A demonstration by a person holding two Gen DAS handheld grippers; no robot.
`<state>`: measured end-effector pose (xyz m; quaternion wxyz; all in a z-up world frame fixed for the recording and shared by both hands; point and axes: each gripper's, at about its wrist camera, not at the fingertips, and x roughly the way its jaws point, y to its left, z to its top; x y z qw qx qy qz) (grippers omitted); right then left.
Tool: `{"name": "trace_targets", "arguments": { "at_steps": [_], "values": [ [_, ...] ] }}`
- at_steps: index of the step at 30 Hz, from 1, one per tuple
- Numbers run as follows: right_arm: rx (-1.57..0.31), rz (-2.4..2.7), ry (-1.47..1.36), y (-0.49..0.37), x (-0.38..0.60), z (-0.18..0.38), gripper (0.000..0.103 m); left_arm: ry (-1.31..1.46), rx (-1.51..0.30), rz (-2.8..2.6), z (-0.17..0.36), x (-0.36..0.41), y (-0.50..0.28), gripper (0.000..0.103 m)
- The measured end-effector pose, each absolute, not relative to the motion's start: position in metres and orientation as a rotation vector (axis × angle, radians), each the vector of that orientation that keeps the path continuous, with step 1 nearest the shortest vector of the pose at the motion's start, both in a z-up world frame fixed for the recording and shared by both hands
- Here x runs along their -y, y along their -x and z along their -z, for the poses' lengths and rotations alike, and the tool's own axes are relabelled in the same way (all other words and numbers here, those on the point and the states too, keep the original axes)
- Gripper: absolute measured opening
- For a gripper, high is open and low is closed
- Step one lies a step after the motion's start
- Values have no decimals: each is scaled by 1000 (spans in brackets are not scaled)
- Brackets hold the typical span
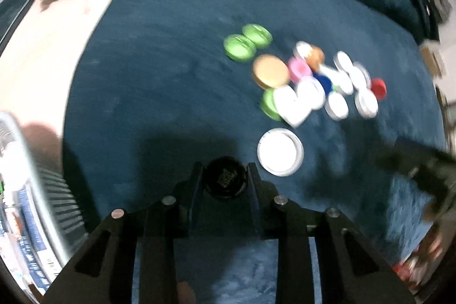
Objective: Organize objects
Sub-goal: 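Grasp a black-topped cap with the left gripper while the right gripper grasps a large white cap, then carry both held caps over the blue mesh basket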
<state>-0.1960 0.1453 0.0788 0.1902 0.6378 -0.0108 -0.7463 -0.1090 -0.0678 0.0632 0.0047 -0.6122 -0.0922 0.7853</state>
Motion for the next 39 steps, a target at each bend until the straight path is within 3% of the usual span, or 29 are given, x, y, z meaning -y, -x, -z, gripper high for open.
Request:
{"name": "trace_targets", "arguments": {
  "at_steps": [11,13,15,17,39],
  "values": [
    [-181,2004,-1792,179,-53,-43,100,1856,574,-2575,-84,128,101,30],
    [-224,2000,-1788,177,-44,-36,87,1853,582,-2572,-80,127,106,30],
    [-289,2017,-1774,173,-37,-32,57,1852,577,-2569,-76,122,110,30],
    [-356,2046,-1752,170,-34,-30,42,1847,568,-2569,-77,122,110,30],
    [21,2039,-1557,129,-22,-133,42,1649,551,-2739,-165,150,34,30]
  ]
}}
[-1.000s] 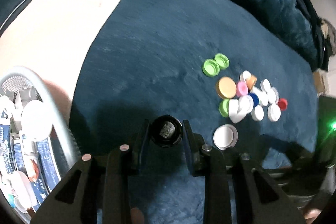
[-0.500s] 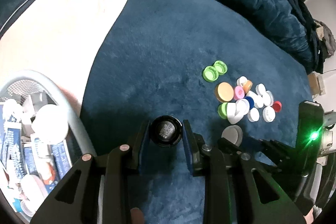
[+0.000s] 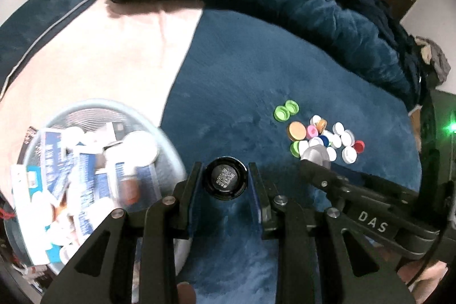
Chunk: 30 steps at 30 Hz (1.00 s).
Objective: Organize objects
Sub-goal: 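Carry both held caps over the blue mesh basket, then open the right gripper over the basket while the left gripper releases its cap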
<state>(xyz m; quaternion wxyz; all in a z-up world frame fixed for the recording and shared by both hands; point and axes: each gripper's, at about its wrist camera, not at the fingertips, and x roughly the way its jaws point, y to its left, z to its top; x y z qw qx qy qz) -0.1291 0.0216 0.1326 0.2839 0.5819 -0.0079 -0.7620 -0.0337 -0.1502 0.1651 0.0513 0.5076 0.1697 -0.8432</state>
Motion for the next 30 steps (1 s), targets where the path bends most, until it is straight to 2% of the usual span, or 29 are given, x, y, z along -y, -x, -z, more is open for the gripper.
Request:
{"name": "trace_targets", "arguments": {
  "at_steps": [11,19,30],
  "values": [
    [-35,1892,-1462,83,58,-148,42,-1384,-617,2393,-187,232,-32,30],
    [-70,1787,-1443,57,114,-142,42,-1334,-670,2260,-167,289,-85,30],
    [-55,1750,-1487,51,144,-125,42,-1267,-774,2278,-156,308,-85,30]
  ]
}}
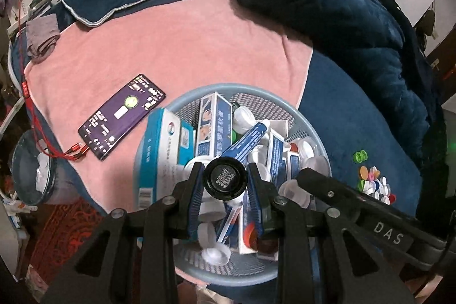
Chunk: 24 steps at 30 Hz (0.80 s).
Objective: Organize objects
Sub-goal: 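Open the right gripper over the basket while the left gripper releases its cap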
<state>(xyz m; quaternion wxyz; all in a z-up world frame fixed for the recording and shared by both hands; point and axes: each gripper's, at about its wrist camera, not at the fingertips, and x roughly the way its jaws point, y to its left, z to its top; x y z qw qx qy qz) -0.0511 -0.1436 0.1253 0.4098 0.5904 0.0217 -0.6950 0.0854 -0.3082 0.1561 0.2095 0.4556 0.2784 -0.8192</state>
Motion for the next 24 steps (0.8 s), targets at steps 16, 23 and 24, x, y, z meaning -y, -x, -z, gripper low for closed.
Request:
{"name": "trace_targets", "arguments": {
  "at_steps": [16,23,24],
  "values": [
    [-1,1841,-1509,73,130,-122,97,-1259,-774,2195,-145,323,-76,94],
    [-80,1888,-1517,71,129,-121,103,-1270,-723,2171,-146,324,-88,101],
    [-83,1886,-1520,71,128,-120,103,-1270,-716,2172,-147,324,-89,101]
  ]
}}
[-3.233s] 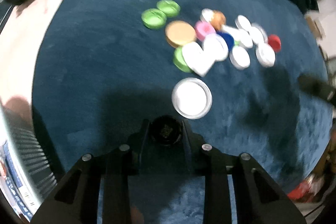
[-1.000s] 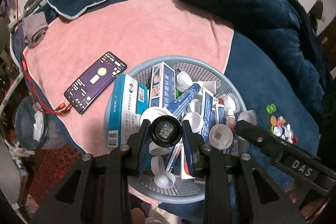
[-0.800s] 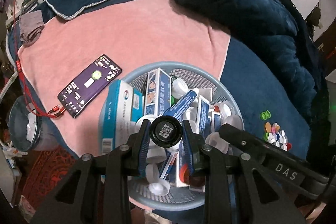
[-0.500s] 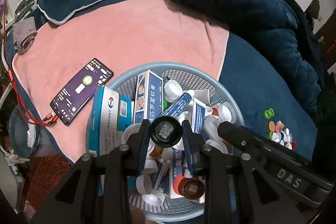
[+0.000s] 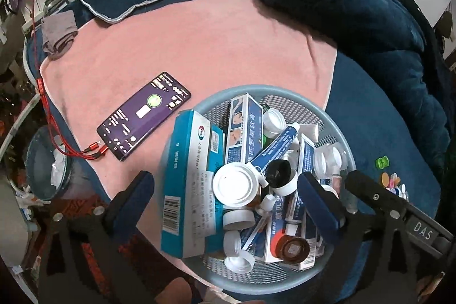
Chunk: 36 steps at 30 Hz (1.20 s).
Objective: Organize objects
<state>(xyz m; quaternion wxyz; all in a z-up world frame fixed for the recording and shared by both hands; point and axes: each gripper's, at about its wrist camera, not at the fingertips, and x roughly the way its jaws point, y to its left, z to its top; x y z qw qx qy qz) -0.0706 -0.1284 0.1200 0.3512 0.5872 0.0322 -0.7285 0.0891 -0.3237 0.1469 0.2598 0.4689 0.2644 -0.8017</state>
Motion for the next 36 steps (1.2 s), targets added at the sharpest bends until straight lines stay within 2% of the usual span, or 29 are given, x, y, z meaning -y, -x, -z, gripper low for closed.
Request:
{"name": "trace_targets", "arguments": {
  "at_steps": [36],
  "values": [
    [-130,1891,-1524,64,118,-125,103,-1286,-632,2140,-152,315,-91,102]
  ]
}}
